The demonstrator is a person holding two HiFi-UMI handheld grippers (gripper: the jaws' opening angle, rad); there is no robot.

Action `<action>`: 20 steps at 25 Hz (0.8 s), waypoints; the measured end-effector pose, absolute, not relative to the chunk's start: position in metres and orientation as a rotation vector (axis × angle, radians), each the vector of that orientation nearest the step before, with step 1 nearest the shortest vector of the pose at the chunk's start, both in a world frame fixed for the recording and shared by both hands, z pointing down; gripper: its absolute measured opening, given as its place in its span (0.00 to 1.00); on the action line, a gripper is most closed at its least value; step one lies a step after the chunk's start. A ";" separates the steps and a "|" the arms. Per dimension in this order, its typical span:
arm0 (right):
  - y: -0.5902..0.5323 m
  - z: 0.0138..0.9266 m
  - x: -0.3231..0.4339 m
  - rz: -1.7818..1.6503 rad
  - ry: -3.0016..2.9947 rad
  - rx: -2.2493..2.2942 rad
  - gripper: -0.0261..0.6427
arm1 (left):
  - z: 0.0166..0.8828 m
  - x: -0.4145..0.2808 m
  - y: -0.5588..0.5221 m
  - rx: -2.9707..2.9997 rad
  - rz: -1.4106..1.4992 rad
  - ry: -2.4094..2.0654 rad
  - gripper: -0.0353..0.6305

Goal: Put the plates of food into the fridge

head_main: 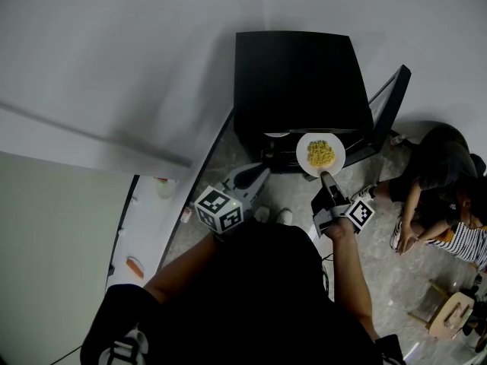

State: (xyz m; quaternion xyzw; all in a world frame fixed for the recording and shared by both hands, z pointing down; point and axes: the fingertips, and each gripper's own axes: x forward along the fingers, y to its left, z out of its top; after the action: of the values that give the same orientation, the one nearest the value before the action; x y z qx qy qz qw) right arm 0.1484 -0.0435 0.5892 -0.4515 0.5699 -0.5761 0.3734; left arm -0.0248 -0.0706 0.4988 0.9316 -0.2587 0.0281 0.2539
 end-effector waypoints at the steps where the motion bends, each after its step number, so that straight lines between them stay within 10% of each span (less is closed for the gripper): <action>1: -0.046 0.590 0.150 -1.474 1.457 -1.157 0.11 | 0.499 -0.024 -0.072 2.530 0.076 -0.703 0.10; 20: -0.077 0.622 0.170 -1.500 1.426 -1.201 0.11 | 0.494 -0.012 -0.086 2.539 0.072 -0.731 0.10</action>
State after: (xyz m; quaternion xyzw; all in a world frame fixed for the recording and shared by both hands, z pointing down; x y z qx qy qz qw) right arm 0.1705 -0.0769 0.6223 -0.4670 0.5546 -0.5835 0.3658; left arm -0.0123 -0.0862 0.4936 0.9310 -0.2680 0.0262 0.2465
